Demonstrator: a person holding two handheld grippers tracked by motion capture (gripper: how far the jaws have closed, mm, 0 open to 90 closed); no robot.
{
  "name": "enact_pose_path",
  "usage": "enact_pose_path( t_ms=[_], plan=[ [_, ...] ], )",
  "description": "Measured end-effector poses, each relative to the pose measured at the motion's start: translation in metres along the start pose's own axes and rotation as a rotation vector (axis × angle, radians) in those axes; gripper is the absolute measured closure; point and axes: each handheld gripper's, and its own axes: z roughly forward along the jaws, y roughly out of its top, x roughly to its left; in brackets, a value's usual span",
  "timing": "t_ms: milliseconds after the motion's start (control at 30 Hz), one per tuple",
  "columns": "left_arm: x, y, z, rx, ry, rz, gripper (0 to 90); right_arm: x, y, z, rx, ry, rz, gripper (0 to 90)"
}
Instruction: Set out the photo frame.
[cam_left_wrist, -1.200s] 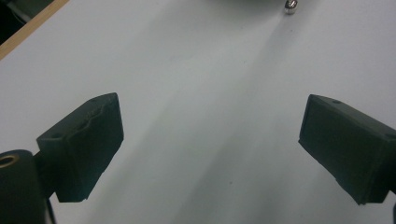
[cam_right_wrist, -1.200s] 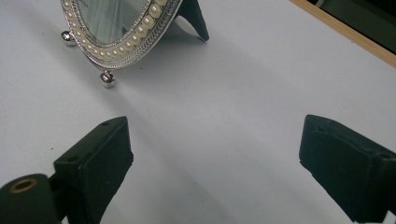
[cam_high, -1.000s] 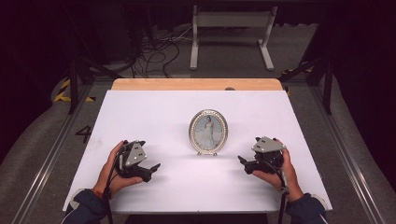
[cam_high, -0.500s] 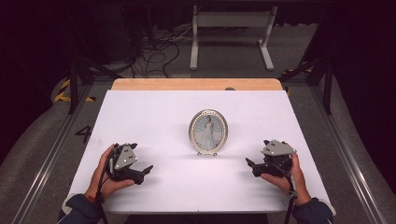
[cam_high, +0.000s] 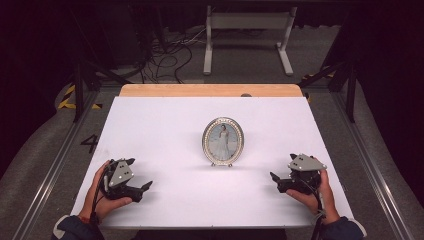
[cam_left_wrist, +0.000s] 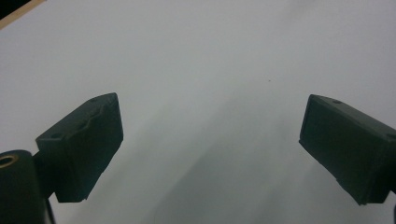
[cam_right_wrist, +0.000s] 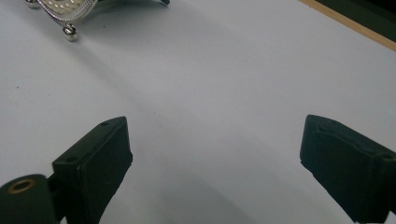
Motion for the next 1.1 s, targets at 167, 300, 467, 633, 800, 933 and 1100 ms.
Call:
enact_pose_path(
  t_ms=[167,300,467,633,800,933,1100],
  plan=[
    [0.002,-0.010,-0.005,0.009,0.018,-0.013,6.8,-0.004,-0.009,-0.004,0.010,-0.012,0.016,9.0],
    [0.006,-0.018,-0.011,-0.004,0.027,-0.058,6.9,-0.007,-0.015,-0.009,0.005,-0.018,0.039,9.0],
    [0.009,-0.026,-0.016,-0.009,0.027,-0.083,6.9,-0.009,-0.022,-0.012,0.005,-0.022,0.048,8.9],
    [0.014,-0.035,-0.024,-0.056,0.014,-0.141,7.1,-0.011,-0.032,-0.018,-0.007,-0.026,0.074,8.7],
    [0.013,-0.036,-0.026,-0.053,0.019,-0.131,7.1,-0.012,-0.040,-0.022,-0.013,-0.016,0.099,8.7],
    [0.013,-0.037,-0.026,-0.044,0.021,-0.133,7.1,-0.013,-0.045,-0.024,-0.016,-0.009,0.112,8.7],
    [0.012,-0.034,-0.023,-0.051,0.018,-0.124,7.0,-0.013,-0.046,-0.025,-0.026,-0.015,0.115,8.7]
  ],
)
